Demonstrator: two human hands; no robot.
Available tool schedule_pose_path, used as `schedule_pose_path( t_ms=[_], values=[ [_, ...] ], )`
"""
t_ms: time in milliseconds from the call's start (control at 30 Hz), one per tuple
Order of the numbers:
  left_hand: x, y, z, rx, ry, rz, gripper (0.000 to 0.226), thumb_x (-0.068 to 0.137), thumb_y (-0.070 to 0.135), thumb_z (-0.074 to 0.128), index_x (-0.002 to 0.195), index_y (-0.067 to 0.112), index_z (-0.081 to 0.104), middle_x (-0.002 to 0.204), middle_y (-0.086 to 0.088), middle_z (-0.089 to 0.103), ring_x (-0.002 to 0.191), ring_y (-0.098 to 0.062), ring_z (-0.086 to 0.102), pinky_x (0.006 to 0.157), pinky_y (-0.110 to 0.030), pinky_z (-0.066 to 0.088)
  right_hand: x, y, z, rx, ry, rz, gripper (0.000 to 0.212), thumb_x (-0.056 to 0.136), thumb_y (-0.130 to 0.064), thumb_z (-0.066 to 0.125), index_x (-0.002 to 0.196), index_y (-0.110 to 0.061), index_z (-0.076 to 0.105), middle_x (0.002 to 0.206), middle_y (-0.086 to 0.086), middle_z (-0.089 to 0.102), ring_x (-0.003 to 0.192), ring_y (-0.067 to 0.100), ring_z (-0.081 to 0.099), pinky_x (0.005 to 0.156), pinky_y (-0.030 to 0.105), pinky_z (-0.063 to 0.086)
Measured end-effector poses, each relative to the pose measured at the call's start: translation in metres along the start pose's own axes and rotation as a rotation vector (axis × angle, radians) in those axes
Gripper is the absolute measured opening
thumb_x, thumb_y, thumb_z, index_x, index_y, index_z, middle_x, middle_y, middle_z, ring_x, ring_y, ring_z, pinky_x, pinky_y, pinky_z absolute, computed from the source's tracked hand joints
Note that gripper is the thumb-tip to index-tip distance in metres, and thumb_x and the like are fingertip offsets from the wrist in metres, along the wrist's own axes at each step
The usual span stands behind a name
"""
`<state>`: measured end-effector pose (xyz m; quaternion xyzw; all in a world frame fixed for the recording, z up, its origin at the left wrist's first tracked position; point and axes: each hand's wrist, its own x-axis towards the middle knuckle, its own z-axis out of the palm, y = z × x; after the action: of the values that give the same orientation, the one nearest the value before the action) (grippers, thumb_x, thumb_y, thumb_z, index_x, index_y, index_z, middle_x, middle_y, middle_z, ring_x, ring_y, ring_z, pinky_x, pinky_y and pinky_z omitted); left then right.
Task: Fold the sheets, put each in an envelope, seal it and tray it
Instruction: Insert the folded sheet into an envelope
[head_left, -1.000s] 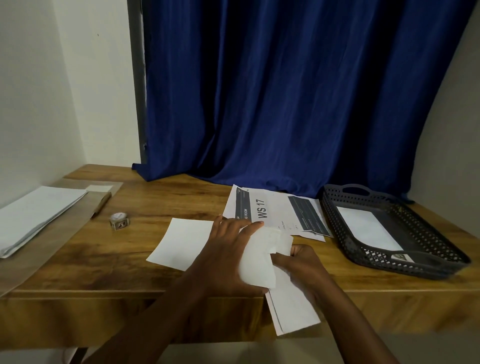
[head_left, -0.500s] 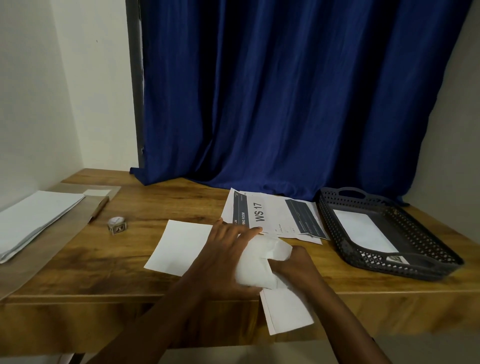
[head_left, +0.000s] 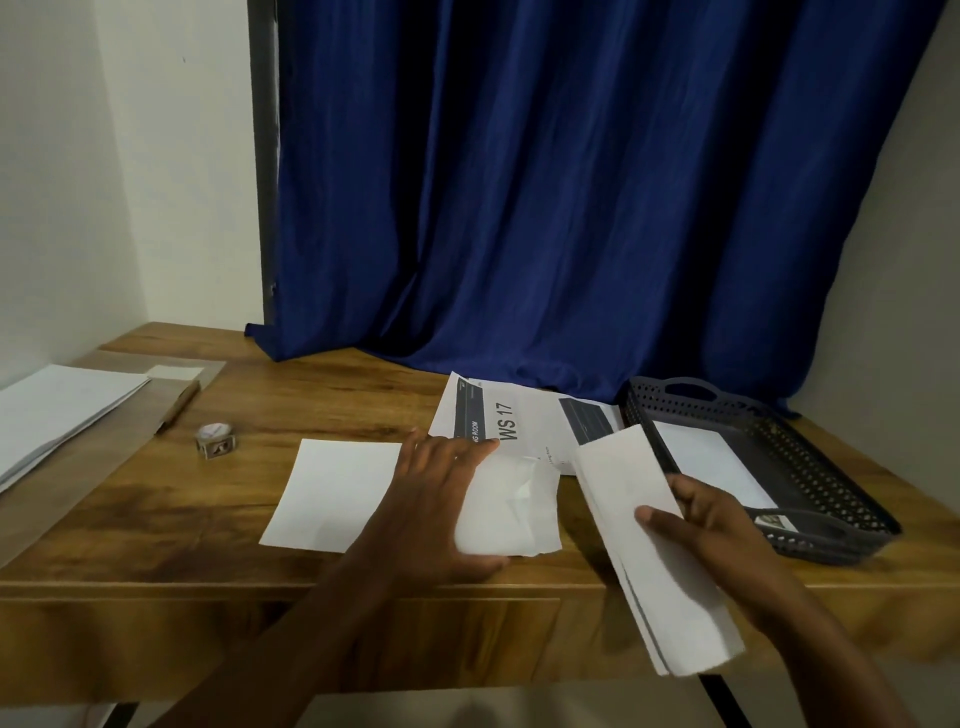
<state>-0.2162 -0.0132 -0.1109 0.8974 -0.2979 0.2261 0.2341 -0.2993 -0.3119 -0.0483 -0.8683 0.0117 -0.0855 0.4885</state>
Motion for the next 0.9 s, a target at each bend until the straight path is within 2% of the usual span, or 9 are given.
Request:
schedule_pose_path(
  t_ms=[100,167,333,467,567,667,767,867,900],
  values=[
    [-0.001,-0.001,0.001,0.019,0.006,0.017,0.112,0.061,0.087,0.066,0.149,0.038,0.018,0.157,0.002,0.037,0.139,-0.023,0.039,0.122,-0.059,0.017,-0.001,-0.013,0.001,-0.132,-0.151,-0.052,0.014,0.097,-0.021,0.065,0.109,-0.026,0.071,0.095,-0.018,0.077,0.083,0.004,0.073,0.067,0.014,0.052],
    [-0.001,-0.001,0.002,0.024,0.0,0.019,0.112,0.061,0.089,0.062,0.149,0.039,0.015,0.158,0.002,0.036,0.141,-0.023,0.038,0.122,-0.055,0.009,0.006,-0.014,0.005,-0.239,-0.251,-0.062,0.014,0.097,-0.022,0.066,0.108,-0.027,0.073,0.098,-0.016,0.077,0.087,0.003,0.072,0.075,0.019,0.053],
    [0.0,-0.002,0.002,0.02,0.004,0.032,0.11,0.061,0.088,0.063,0.148,0.04,0.015,0.157,0.001,0.038,0.14,-0.024,0.04,0.123,-0.058,0.01,0.028,-0.01,0.016,-0.424,-0.343,-0.007,0.016,0.089,-0.031,0.075,0.105,-0.027,0.074,0.104,-0.015,0.076,0.096,0.001,0.07,0.092,0.033,0.058],
    [0.0,-0.002,0.002,0.031,-0.01,0.037,0.111,0.061,0.088,0.063,0.149,0.04,0.016,0.158,0.003,0.036,0.141,-0.022,0.038,0.123,-0.053,0.003,0.044,-0.019,0.023,-0.485,-0.314,0.026,0.028,0.079,-0.031,0.085,0.102,-0.029,0.069,0.108,-0.012,0.073,0.102,0.008,0.068,0.095,0.04,0.057],
    [0.001,-0.003,0.002,0.05,-0.017,0.033,0.111,0.061,0.093,0.056,0.149,0.041,0.013,0.159,0.004,0.034,0.142,-0.021,0.036,0.124,-0.056,0.003,0.048,-0.033,0.03,-0.582,-0.237,0.025,0.041,0.073,-0.036,0.088,0.103,-0.034,0.061,0.104,-0.012,0.068,0.096,0.011,0.066,0.09,0.039,0.059],
    [0.0,-0.003,0.004,0.056,0.017,0.034,0.111,0.061,0.093,0.058,0.15,0.038,0.018,0.157,0.002,0.039,0.14,-0.024,0.041,0.123,-0.058,0.008,0.051,-0.043,0.036,-0.662,-0.172,-0.02,0.047,0.068,-0.04,0.09,0.102,-0.036,0.058,0.1,-0.012,0.066,0.091,0.013,0.064,0.084,0.038,0.058],
    [0.0,-0.004,0.003,0.075,0.017,-0.001,0.113,0.061,0.095,0.054,0.151,0.038,0.016,0.158,0.003,0.037,0.141,-0.023,0.038,0.123,-0.054,0.002,0.054,-0.041,0.04,-0.623,-0.16,-0.053,0.038,0.071,-0.039,0.089,0.096,-0.034,0.062,0.1,-0.01,0.069,0.092,0.013,0.066,0.085,0.04,0.058],
    [0.0,-0.004,0.002,0.08,0.015,-0.003,0.112,0.061,0.094,0.055,0.15,0.038,0.014,0.158,0.002,0.037,0.141,-0.023,0.038,0.122,-0.053,0.001,0.053,-0.037,0.041,-0.613,-0.17,-0.08,0.011,0.09,-0.036,0.074,0.094,-0.028,0.068,0.09,-0.008,0.07,0.087,0.013,0.067,0.085,0.038,0.056],
    [0.0,-0.003,0.002,0.077,0.022,0.004,0.112,0.062,0.093,0.057,0.149,0.038,0.015,0.157,0.002,0.039,0.14,-0.024,0.04,0.122,-0.053,0.002,0.052,-0.035,0.041,-0.631,-0.171,-0.095,0.012,0.094,-0.035,0.069,0.092,-0.023,0.068,0.084,-0.005,0.069,0.084,0.014,0.067,0.081,0.037,0.055]
  ],
)
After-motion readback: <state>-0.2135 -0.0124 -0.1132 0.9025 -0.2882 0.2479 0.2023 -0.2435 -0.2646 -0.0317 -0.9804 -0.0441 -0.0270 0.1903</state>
